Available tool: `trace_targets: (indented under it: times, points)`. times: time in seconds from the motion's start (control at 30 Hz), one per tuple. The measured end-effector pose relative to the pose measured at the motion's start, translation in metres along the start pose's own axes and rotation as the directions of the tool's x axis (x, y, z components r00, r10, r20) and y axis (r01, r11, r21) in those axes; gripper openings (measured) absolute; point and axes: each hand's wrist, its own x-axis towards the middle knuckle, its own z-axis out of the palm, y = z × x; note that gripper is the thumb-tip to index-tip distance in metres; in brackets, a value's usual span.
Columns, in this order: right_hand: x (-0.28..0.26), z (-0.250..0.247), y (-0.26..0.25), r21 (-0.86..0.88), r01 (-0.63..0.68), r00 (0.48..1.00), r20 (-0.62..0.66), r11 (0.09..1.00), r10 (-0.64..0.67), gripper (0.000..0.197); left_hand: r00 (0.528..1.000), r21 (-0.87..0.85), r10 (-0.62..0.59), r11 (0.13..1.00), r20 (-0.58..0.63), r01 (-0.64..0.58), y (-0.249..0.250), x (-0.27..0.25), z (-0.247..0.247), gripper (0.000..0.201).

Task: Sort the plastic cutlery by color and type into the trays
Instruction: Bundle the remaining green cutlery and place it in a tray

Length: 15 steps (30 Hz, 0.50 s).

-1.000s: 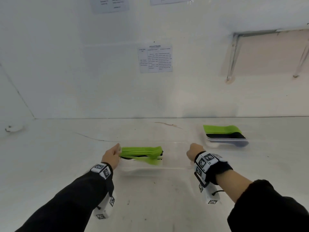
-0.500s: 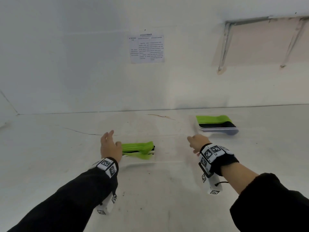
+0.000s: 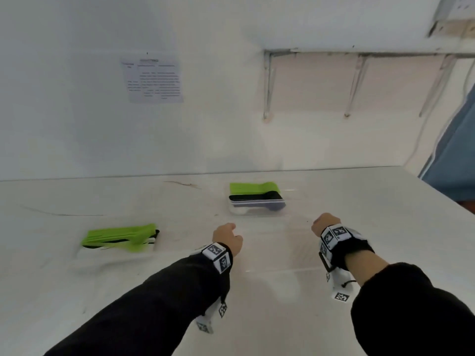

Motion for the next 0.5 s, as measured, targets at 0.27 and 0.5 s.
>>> trace_targets:
  times: [0.27, 0.5]
  points:
    - [0.02, -0.006, 0.031, -0.029, -0.017, 0.998, 0.067, 0.999, 0.019, 0.039, 0.96, 0.296, -0.277, 0.92, 0.03, 0.256, 0.007, 0.012, 0.0, 0.034]
    - [0.029, -0.012, 0.029, 0.026, -0.014, 1.0, 0.016, 1.0, 0.014, 0.037, 0.962, 0.095, -0.27, 0.958, -0.026, 0.272, 0.008, 0.009, 0.001, 0.038]
